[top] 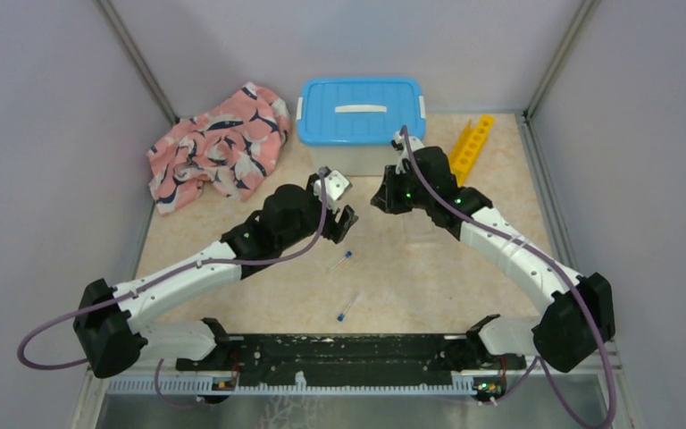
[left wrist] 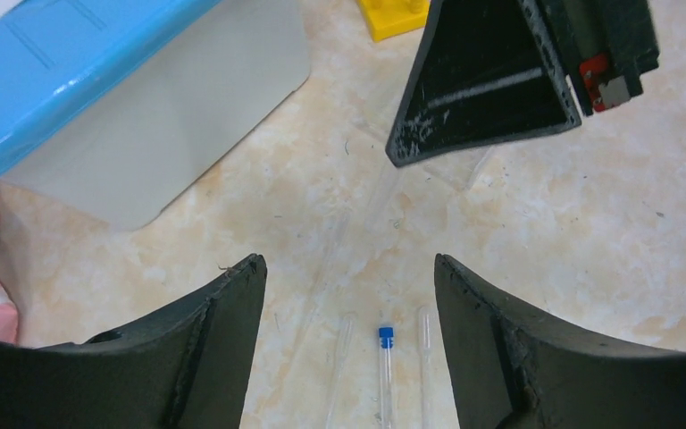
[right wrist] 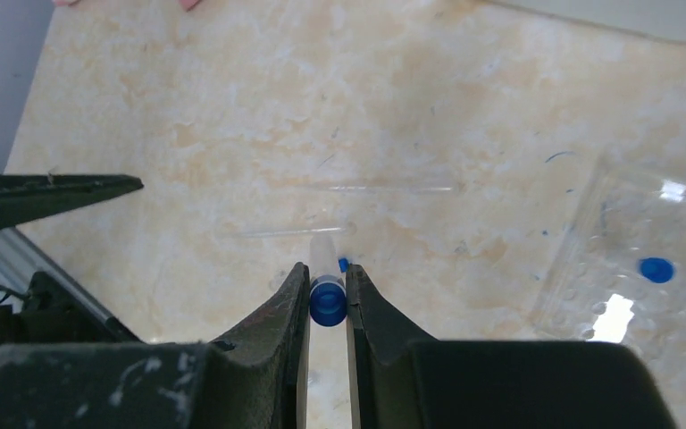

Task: Organize the chemistry lab equipment
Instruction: Insert the test tube into the slot of the test tube rack.

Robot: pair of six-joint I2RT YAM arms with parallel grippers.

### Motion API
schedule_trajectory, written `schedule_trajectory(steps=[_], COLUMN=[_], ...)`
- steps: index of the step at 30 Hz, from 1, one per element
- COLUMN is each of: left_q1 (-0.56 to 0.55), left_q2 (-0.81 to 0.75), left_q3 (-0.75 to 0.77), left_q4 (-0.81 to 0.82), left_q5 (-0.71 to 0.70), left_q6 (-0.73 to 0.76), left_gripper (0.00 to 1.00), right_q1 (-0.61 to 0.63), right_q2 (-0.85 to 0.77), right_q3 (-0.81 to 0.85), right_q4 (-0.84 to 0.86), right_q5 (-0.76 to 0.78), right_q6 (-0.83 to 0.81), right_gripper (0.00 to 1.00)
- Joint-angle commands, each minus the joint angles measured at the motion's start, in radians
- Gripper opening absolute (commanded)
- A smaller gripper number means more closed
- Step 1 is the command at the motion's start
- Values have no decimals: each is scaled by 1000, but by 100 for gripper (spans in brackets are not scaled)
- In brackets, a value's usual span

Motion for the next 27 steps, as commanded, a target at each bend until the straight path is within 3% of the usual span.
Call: schedule_trajectory(steps=[1, 10, 20, 27], left_q1=[-4, -3, -5, -5], left_q2=[26, 86, 188, 256], left_q3=[31, 28, 51, 63], left_q4=[-43, -149, -254, -300], left_q5=[-39, -1, 95, 157], left_q6=[-99, -225, -230, -241], left_gripper=[75, 74, 73, 70], right_q1=[8, 0, -63, -96], right_q2=[9, 32, 35, 60], right_q3=[133, 238, 227, 197], right_q4=[-54, -197, -271, -279], right_q5=[178, 483, 624, 636], right_q6=[-78, -172, -199, -200], right_gripper=[2, 2, 2, 2])
